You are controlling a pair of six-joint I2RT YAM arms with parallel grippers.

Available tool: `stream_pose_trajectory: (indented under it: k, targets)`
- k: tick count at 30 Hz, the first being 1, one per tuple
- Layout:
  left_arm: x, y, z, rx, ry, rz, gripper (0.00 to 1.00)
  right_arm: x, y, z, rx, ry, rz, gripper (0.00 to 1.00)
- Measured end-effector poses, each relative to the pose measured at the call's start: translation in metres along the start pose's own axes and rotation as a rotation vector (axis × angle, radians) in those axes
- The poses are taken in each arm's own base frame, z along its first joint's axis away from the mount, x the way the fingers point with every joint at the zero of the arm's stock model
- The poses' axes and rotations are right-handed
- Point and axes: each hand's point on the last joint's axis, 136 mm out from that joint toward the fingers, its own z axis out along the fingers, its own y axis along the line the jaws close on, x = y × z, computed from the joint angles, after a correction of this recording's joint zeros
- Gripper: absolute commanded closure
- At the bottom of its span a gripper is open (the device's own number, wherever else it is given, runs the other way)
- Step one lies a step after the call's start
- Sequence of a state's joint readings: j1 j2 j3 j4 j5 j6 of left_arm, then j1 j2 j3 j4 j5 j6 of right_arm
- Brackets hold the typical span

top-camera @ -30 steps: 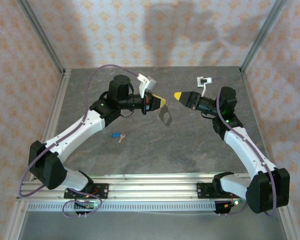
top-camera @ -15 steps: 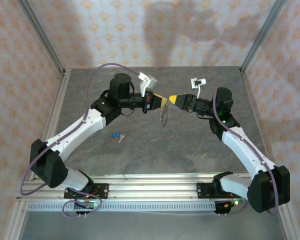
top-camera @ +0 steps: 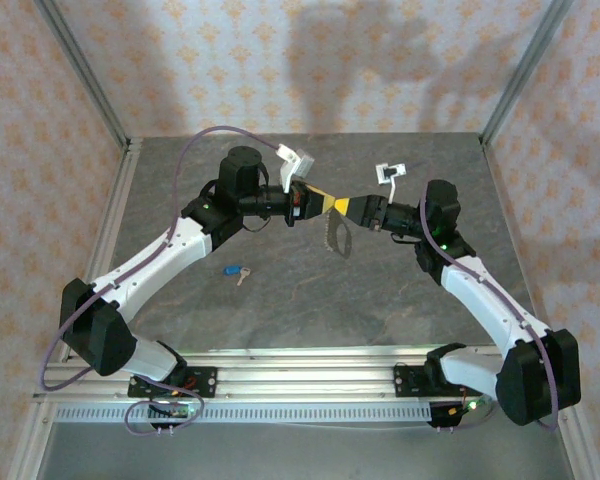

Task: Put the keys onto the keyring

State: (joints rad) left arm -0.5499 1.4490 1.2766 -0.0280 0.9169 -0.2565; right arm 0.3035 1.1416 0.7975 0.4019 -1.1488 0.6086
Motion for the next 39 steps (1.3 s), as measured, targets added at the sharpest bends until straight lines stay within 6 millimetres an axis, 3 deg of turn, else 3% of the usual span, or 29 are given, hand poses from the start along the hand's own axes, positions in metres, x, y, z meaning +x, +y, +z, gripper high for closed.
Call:
stream_pose_trajectory:
  k: [5,12,22,27,30,33,39]
  targets:
    - [0.000,-0.001,0.000,0.003,-0.001,-0.003,1.00,0.000,0.001,0.000,-0.004,-0.002,-0.005,0.80]
    - [-0.003,-0.001,-0.001,0.009,-0.008,0.000,1.00,-0.003,0.004,0.000,-0.014,-0.011,-0.011,1.00]
    - [-0.007,-0.002,-0.002,0.013,-0.025,-0.007,1.00,-0.008,0.006,0.000,-0.024,-0.041,-0.009,1.00]
    - [-0.014,0.009,-0.002,-0.057,-0.067,-0.049,0.59,-0.012,0.002,-0.003,0.007,-0.102,0.006,1.00]
    - [-0.017,0.022,-0.012,-0.151,-0.130,-0.096,0.46,-0.017,-0.003,-0.006,0.037,-0.155,0.021,1.00]
    - [-0.021,0.028,-0.029,-0.226,-0.210,-0.137,0.41,-0.020,-0.006,-0.010,0.058,-0.201,0.028,1.00]
    - [-0.035,0.020,-0.048,-0.234,-0.335,-0.203,0.40,-0.029,-0.003,-0.014,0.066,-0.276,0.030,1.00]
